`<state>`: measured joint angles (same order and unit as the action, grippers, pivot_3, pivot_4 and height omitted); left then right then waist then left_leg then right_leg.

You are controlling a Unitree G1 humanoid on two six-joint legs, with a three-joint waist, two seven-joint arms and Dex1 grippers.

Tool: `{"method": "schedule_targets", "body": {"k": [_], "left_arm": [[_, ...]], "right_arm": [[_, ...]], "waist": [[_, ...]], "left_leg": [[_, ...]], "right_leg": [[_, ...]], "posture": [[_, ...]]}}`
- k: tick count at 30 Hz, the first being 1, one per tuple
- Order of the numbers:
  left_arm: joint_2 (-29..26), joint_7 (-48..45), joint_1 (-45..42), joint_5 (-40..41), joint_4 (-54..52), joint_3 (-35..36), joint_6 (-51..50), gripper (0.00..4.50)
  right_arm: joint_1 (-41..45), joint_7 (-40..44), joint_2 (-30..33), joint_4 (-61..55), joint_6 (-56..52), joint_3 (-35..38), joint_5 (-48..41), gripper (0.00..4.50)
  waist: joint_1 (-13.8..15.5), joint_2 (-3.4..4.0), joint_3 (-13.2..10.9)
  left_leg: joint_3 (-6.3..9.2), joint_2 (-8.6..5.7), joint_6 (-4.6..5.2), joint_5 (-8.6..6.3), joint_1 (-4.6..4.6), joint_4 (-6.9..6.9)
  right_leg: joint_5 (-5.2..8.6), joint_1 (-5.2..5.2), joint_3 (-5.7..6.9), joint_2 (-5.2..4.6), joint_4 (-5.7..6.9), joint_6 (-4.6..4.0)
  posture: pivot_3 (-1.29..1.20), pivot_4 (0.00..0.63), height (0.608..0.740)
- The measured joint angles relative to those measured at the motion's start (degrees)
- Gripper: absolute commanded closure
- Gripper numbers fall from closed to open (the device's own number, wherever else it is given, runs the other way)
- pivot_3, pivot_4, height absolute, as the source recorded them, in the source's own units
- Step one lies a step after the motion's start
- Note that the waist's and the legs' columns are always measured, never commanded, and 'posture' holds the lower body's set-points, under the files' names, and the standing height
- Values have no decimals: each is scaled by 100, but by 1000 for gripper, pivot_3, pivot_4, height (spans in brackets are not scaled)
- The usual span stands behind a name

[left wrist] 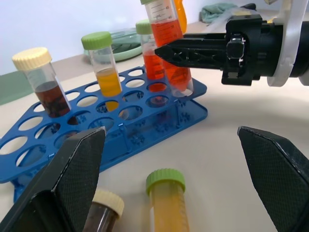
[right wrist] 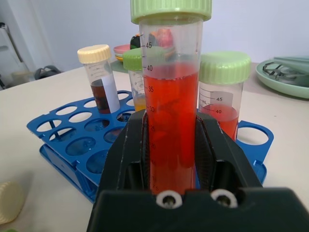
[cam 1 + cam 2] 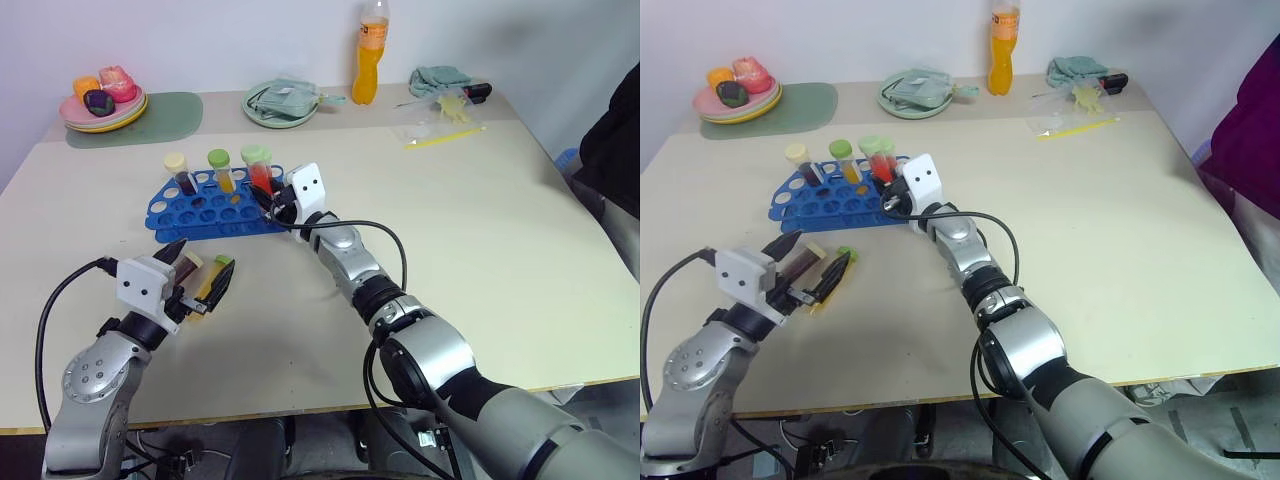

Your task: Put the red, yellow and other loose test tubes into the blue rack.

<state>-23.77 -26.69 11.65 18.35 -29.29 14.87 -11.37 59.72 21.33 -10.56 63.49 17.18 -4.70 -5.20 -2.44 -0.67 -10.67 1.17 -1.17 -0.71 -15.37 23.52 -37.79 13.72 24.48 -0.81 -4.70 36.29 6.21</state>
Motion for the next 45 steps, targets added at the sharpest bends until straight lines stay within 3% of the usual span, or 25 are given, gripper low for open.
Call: {"method": "schedule_targets", "body": {"k": [20,33,45], "left_arm": [[0,175,-129,45,-271,-23,-330,0],[23,49,91,45,-125,-20,-26,0],[21,75,83,45,-57,-21,44,0]], "right_arm": [[19,-196,-7,217,231,-6,175,3721],[18,182,-9,208,207,-17,159,3721],[88,-555,-20,490,229,-98,438,3721]], "waist": [[28,1,3],[-14,2,3],[42,3,5]], "left_leg": [[4,-2,-1,0,-7,-3],[4,-1,-1,0,-9,0],[7,-4,-4,2,-11,-2]], "right_leg": [[0,-11,1,-1,1,0],[0,-9,1,0,1,-1],[0,-14,1,-4,1,-1]], "posture": [[0,150,729],[0,150,729],[0,150,729]]}}
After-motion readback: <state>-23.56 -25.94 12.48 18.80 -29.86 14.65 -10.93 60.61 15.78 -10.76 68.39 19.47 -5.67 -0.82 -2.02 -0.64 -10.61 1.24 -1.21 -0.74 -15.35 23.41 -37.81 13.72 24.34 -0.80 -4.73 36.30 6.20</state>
